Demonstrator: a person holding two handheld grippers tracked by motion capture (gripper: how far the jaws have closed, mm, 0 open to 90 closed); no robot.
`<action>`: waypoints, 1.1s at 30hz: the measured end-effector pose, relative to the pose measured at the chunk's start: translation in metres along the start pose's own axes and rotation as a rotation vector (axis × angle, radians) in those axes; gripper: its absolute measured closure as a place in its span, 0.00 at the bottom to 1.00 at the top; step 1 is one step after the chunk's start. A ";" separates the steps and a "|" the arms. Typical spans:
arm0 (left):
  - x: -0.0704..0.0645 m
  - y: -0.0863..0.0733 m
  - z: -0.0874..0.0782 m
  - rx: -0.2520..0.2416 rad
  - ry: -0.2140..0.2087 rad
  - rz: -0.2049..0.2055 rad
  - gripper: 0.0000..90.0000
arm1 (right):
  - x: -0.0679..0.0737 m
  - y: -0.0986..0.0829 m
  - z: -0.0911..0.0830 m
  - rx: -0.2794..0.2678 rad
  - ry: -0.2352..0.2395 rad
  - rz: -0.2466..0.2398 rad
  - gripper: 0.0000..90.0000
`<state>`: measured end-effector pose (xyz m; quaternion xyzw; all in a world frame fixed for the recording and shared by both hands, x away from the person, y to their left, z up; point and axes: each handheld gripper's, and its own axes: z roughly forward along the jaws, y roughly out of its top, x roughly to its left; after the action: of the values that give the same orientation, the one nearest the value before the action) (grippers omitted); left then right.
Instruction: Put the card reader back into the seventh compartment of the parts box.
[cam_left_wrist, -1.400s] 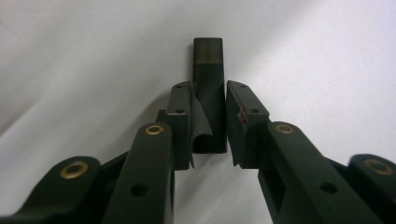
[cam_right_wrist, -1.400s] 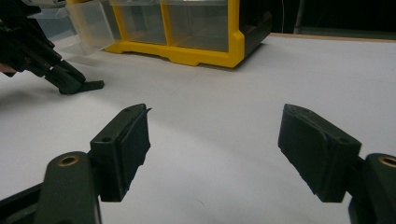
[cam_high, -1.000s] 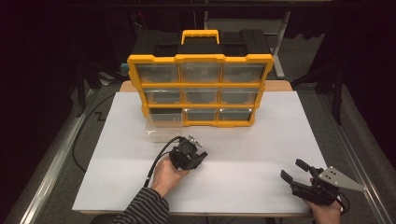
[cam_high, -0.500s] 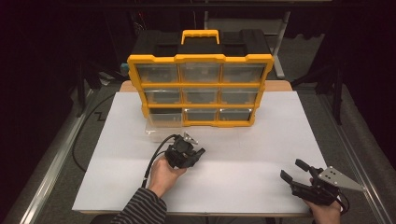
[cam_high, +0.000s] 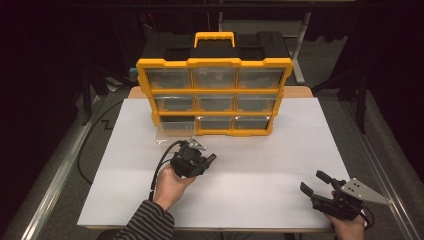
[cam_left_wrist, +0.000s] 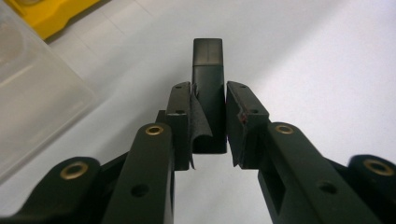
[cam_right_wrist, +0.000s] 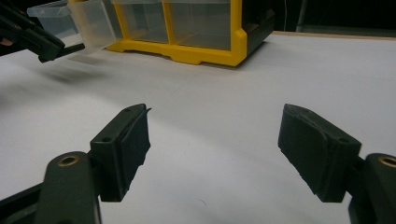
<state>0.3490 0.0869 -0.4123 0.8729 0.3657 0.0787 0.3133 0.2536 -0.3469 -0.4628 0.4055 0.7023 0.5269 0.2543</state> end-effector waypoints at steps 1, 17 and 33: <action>0.000 0.000 -0.001 -0.003 -0.005 -0.003 0.81 | 0.000 0.000 0.000 -0.001 0.001 0.000 0.28; 0.003 0.007 -0.020 -0.047 0.014 -0.014 0.81 | 0.000 0.000 0.000 0.000 0.001 0.001 0.28; 0.008 0.013 -0.036 -0.077 0.034 -0.022 0.81 | 0.000 0.000 0.000 0.000 0.006 0.000 0.28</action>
<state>0.3494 0.1028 -0.3767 0.8547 0.3771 0.1040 0.3414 0.2535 -0.3466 -0.4628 0.4039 0.7030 0.5281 0.2524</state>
